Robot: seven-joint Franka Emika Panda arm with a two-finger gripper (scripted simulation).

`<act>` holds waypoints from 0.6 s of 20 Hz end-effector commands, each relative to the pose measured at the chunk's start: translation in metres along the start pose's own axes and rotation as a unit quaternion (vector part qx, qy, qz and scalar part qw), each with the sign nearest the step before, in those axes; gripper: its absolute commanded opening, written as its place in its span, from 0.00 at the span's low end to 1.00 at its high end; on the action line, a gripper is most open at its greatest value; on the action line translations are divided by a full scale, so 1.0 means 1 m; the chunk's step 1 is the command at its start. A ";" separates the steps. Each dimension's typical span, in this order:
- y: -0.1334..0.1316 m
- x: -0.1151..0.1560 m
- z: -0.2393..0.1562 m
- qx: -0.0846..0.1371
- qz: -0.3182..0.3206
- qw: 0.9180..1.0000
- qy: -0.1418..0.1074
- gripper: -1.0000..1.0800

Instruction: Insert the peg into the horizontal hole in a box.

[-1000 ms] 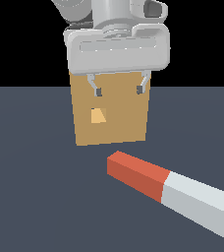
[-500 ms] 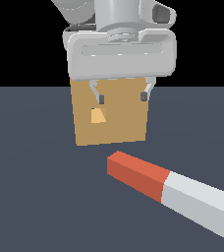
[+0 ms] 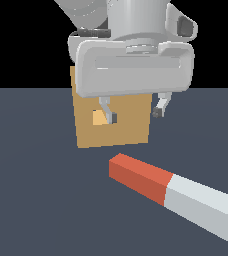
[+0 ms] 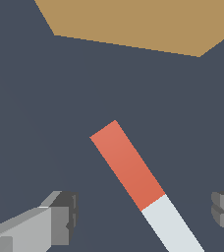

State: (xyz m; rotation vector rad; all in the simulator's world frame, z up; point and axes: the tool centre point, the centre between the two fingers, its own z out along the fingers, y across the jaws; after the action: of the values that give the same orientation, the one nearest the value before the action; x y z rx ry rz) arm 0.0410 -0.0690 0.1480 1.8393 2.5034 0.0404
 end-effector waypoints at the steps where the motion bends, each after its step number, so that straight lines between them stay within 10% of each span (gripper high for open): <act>1: 0.003 -0.011 0.007 0.001 -0.027 1.000 0.001 0.96; 12: 0.024 -0.058 0.041 0.009 -0.151 0.988 0.007 0.96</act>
State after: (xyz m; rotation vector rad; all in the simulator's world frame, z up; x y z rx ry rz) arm 0.0775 -0.1123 0.1135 1.4978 2.7397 0.0242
